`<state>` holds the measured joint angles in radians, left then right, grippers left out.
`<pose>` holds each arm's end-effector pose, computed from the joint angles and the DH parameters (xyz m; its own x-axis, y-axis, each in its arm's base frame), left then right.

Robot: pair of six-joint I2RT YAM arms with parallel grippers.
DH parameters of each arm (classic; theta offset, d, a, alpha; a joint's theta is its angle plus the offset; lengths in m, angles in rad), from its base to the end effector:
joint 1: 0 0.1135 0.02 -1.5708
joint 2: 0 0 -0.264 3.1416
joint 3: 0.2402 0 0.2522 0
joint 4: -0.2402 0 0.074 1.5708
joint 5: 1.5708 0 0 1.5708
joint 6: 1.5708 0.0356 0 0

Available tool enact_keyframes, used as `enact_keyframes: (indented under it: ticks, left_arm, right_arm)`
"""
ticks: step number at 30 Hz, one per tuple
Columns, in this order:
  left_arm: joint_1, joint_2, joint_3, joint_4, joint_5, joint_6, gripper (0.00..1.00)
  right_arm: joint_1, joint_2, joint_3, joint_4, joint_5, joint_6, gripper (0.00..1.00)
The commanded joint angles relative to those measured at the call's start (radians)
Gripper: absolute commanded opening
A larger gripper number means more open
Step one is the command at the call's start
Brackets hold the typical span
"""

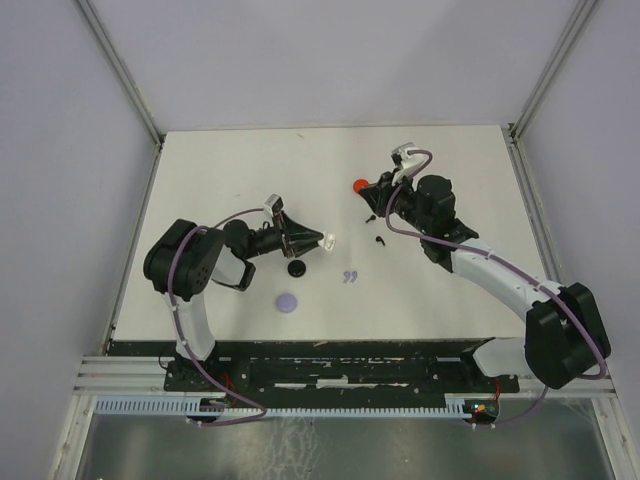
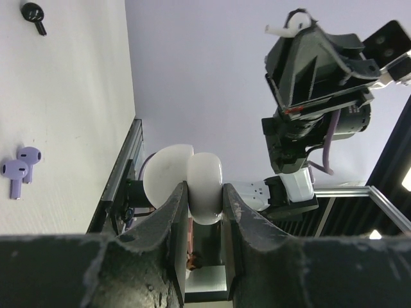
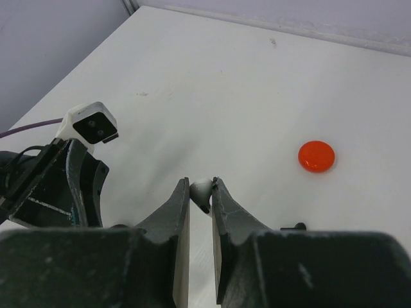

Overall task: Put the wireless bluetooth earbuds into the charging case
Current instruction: Place the earbud in the charging case.

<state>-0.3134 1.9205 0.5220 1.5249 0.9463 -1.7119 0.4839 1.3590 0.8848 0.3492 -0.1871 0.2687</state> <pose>0.2818 -0.1217 0.1424 -0.9533 -0.2996 0.0383 -0.0143 -0.0818 -0.9965 0.2784 0.1538 0.2995 -0.2711 0.1522 -0.9504 -0.5689 0.7712 0.2858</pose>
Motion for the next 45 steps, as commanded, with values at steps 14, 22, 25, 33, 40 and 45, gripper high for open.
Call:
enact_keyframes:
  ticks: [14, 22, 25, 33, 40, 45]
  left_arm:
    - [-0.047, 0.071, 0.139, 0.205, 0.049, 0.017, 0.03]
    - [-0.047, 0.083, 0.174, 0.205, 0.033, -0.026, 0.03]
    - [-0.046, 0.076, 0.185, 0.204, 0.032, -0.032, 0.03]
    - [-0.046, 0.046, 0.194, 0.205, 0.032, -0.041, 0.03]
    - [-0.047, 0.019, 0.192, 0.205, 0.031, -0.045, 0.03]
    - [-0.046, 0.012, 0.197, 0.204, 0.029, -0.048, 0.03]
  right_arm:
    - [0.093, -0.074, -0.230, 0.419, -0.060, 0.079, 0.01]
    - [0.153, -0.047, -0.225, 0.420, -0.058, 0.067, 0.01]
    - [0.161, -0.038, -0.233, 0.427, -0.061, 0.067, 0.01]
    - [0.171, -0.019, -0.244, 0.426, -0.072, 0.073, 0.01]
    - [0.174, -0.002, -0.249, 0.427, -0.073, 0.075, 0.01]
    - [0.175, 0.001, -0.256, 0.429, -0.073, 0.076, 0.01]
